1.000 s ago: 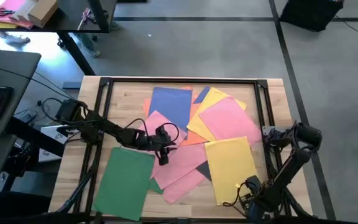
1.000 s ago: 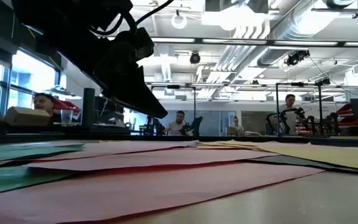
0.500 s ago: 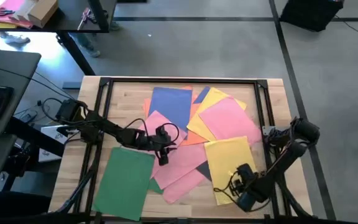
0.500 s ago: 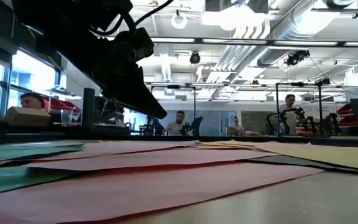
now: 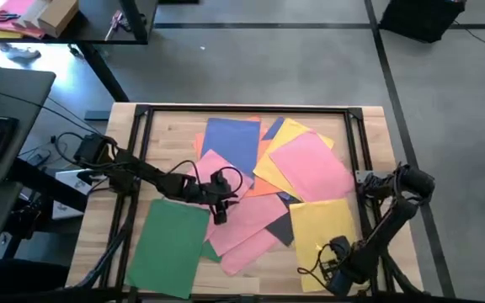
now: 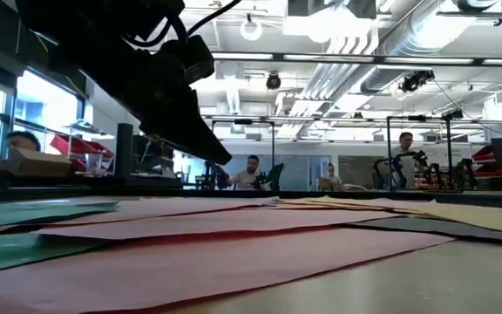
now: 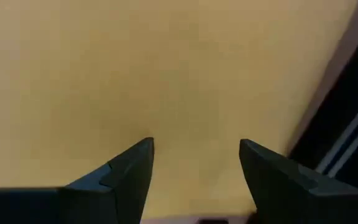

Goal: Organize paper
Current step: Stack the yellow paper on top of the other yellow paper to the bottom right of the table

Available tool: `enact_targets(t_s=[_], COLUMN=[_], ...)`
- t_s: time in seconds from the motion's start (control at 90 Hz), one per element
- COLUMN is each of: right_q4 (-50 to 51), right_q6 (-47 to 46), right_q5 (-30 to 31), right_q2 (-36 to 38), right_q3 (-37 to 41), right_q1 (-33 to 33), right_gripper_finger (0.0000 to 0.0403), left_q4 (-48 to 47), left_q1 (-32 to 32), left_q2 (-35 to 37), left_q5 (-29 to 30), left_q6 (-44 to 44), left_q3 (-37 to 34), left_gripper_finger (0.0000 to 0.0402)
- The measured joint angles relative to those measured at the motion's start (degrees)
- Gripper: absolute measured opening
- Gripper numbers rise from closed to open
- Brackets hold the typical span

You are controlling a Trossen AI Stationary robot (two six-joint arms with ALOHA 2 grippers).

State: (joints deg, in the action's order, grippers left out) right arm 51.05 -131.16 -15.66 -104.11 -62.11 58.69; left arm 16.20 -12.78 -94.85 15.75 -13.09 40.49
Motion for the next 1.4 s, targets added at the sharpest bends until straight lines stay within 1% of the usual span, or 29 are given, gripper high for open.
enact_targets(t_s=[0.056, 0.244, 0.311, 0.378, 0.489, 0.556, 0.756, 0.911, 1.056, 1.189, 1.4], right_q4=[1.04, 9.53, 10.53, 9.39, 3.64, 1.52, -0.86, -3.60, -1.91, 0.85, 4.83], right_q6=[0.16, 4.64, 7.71, 10.43, 11.22, 9.81, 2.57, 1.74, 1.82, 2.88, 3.77], right_q5=[1.27, 11.58, 14.20, 15.59, 15.73, 13.88, 7.99, 7.00, 7.77, 8.63, 14.08], right_q2=[0.08, 0.60, 0.60, 0.60, 1.03, 1.24, 1.64, 2.09, 2.10, 3.66, 8.62], right_q3=[-0.47, -2.39, -1.55, 0.65, 5.02, 6.44, 5.59, 5.42, 5.43, 5.68, 5.71], right_q1=[-0.71, -4.50, -5.96, -7.43, -8.98, -9.23, -7.64, -7.05, -7.13, -7.95, -8.57], right_gripper_finger=[0.0224, 0.0224, 0.0224, 0.0224, 0.0224, 0.0224, 0.0224, 0.0224, 0.0224, 0.0224, 0.0224], left_q4=[0.01, -0.03, -0.02, -0.06, -0.17, -0.32, -1.74, -1.97, -1.96, -2.59, -2.82], left_q1=[0.00, 0.00, 0.00, 0.00, -0.02, -0.02, -0.04, -0.04, -0.04, -0.04, 0.11], left_q2=[0.00, 0.00, 0.00, 0.00, 0.02, 0.02, 0.04, 0.04, 0.04, 0.39, 2.09], left_q5=[-0.02, -0.02, 0.01, -0.04, -0.14, -0.20, -0.22, -0.22, -0.22, -0.19, 0.23], left_q6=[0.22, 0.22, 0.22, 0.20, -0.13, -0.24, -0.24, -0.24, -0.21, -0.21, -0.09], left_q3=[0.00, 0.00, 0.00, 0.00, 0.00, 0.00, 0.00, 0.00, 0.00, -0.02, -0.04], left_gripper_finger=[0.0085, 0.0085, 0.0085, 0.0085, 0.0085, 0.0085, 0.0085, 0.0085, 0.0085, 0.0085, 0.0085])
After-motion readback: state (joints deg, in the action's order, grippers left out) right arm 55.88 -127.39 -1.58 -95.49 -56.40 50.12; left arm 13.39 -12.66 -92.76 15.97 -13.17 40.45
